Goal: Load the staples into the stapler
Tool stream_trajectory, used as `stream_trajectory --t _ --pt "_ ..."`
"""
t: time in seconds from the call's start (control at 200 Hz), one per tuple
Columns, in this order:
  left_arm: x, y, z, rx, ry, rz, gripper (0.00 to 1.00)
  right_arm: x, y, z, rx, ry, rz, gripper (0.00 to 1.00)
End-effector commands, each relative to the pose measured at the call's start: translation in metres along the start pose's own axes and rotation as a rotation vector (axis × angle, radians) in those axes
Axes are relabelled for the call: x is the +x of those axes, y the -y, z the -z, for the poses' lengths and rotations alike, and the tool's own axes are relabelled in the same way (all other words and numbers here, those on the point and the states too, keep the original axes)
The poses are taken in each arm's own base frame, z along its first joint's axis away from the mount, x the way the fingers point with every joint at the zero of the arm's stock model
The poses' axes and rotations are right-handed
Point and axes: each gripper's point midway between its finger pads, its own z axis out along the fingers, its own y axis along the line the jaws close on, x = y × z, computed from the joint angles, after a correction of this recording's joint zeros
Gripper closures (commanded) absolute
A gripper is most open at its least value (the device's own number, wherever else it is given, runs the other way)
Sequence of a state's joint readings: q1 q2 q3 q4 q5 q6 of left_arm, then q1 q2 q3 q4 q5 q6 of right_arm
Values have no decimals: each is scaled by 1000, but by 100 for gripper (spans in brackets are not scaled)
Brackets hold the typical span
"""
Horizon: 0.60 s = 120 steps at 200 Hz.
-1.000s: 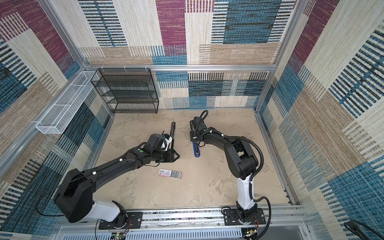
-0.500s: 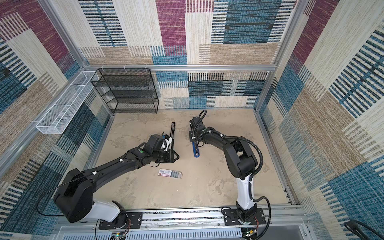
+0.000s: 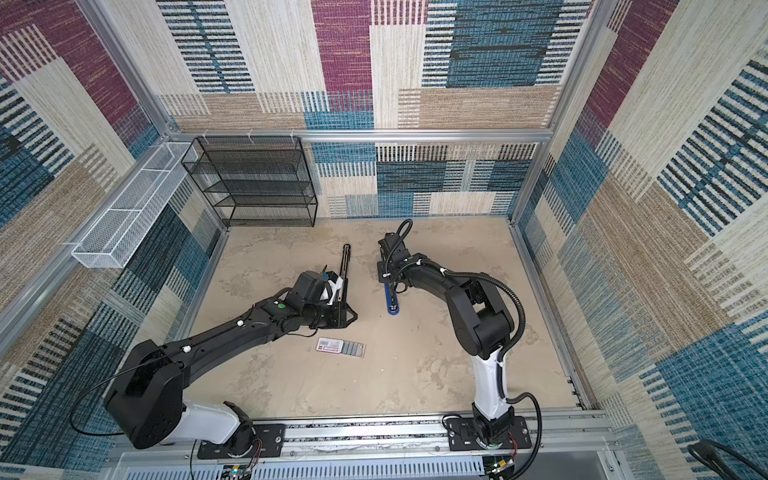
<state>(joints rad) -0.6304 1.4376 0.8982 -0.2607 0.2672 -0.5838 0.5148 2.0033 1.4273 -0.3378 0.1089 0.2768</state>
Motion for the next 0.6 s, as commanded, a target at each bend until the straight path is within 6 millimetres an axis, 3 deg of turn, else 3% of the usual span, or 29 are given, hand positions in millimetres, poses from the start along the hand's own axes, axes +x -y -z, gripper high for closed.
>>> stream_trajectory --t 0.0,0.596 --pt "-3 1 2 6 16 8 51 1 0 -2 4 -4 -12 84" --pt "-2 0 4 1 23 13 51 16 2 0 49 -14 4 83"
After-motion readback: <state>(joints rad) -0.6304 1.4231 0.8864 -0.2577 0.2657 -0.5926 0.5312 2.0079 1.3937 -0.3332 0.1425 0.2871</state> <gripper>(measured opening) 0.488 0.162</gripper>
